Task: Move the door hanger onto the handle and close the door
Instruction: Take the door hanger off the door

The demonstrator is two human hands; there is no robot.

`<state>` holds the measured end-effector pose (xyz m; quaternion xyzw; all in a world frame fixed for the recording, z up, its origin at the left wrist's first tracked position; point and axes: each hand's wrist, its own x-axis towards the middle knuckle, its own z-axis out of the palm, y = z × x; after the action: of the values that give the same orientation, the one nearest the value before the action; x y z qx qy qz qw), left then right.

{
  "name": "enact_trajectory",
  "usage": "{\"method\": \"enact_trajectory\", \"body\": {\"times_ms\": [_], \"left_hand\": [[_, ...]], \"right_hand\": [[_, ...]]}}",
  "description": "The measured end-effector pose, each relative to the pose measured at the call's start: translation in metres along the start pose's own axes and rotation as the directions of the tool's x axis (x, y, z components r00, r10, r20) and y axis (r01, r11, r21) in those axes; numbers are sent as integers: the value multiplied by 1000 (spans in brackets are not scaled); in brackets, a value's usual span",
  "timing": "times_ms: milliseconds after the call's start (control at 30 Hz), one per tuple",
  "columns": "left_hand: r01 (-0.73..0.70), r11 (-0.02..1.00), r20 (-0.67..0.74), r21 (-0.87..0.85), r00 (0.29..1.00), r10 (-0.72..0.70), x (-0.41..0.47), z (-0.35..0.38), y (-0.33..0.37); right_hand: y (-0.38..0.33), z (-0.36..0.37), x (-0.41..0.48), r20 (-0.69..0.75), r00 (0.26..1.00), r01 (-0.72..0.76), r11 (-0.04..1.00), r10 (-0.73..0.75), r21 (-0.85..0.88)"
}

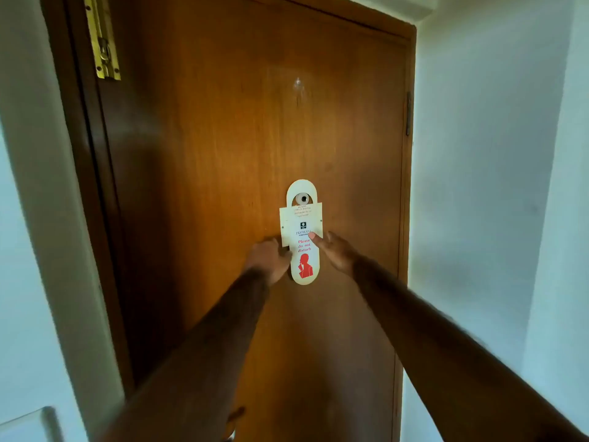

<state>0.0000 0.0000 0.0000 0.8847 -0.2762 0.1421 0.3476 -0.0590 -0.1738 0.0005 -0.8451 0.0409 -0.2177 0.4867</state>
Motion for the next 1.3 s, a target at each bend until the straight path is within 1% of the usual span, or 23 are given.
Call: {"method": "enact_trajectory", "body": {"times_ms": [67,100,200,267,400,500,600,733,800,900,967,1033,1167,1300], "left_hand": [[103,993,42,-50,994,-101,0,13,0],[132,987,72,-91,989,-126,0,19,-1],[106,973,115,-204,990,-83,0,32,-2],[73,970,112,-230,993,-48,2,36,0],[109,954,93,-279,992,-86,4,41,5],[137,954,93,-268,989,-115,5,43,8],[128,954,79,-271,991,-111,6,41,9],[68,968,40,-241,997,-60,7,31,13],[47,971,36,-235,999,-39,9,26,17],[49,964,32,-260,999,-42,8,18,22],[41,963,23,-268,999,-37,8,13,23],[27,957,11,-288,1000,-24,6,8,23],[41,940,-9,-339,999,-47,1,-4,18],[37,932,-52,-361,997,-60,-5,-20,9]], "right_hand": [[8,6,4,5,997,-75,994,75,76],[14,8,6,6,996,-88,990,88,107],[23,14,10,-3,993,-116,975,118,189],[27,16,14,-11,993,-116,969,121,217],[31,20,20,-13,992,-121,961,128,247],[29,21,23,-4,991,-129,948,137,292],[27,20,23,-9,991,-124,953,132,277],[22,12,20,-40,992,-109,961,123,253],[19,7,19,-106,986,-104,977,125,186],[10,-2,15,-230,969,-69,994,88,86],[4,-6,11,-308,949,-51,997,68,62],[1,-10,6,-350,933,-56,995,80,81],[-4,-12,-7,-337,937,-53,990,94,131],[-6,-6,-23,-220,969,-73,979,115,191]]}}
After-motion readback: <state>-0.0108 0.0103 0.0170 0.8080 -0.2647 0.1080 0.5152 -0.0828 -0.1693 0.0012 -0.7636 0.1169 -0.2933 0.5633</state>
